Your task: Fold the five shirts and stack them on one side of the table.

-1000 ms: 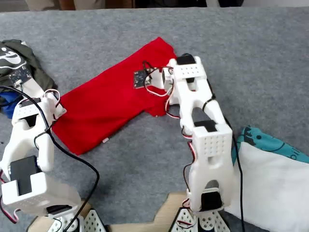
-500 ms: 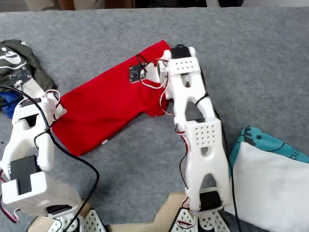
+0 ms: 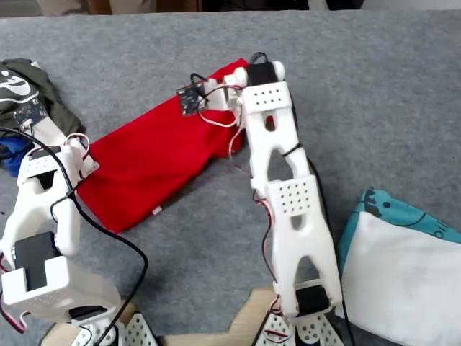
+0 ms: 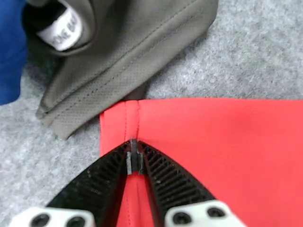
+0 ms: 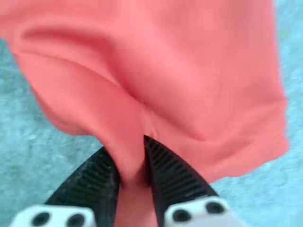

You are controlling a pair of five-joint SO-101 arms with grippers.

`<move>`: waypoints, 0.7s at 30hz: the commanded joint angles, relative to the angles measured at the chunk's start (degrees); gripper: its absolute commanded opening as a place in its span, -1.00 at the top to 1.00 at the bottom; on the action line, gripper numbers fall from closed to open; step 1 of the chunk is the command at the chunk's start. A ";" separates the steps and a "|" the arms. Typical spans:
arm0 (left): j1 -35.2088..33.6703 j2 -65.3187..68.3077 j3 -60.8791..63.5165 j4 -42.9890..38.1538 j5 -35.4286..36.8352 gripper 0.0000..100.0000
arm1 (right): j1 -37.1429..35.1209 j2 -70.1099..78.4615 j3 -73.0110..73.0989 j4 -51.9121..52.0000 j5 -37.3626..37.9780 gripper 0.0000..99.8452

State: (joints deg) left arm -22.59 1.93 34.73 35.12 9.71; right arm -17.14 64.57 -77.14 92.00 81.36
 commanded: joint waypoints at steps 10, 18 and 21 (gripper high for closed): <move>0.53 -0.40 -2.55 0.18 0.00 0.96 | -3.03 4.70 -7.78 -6.42 0.18 0.33; 0.53 -0.40 -2.55 0.18 0.00 0.96 | -6.11 5.05 -7.69 -15.82 -2.99 0.33; 0.53 -0.40 -2.55 0.18 0.00 0.96 | -7.25 5.05 -7.87 -16.53 -3.96 0.33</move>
State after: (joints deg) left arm -22.59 1.93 34.73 35.12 9.71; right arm -22.86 69.93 -82.07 77.32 78.64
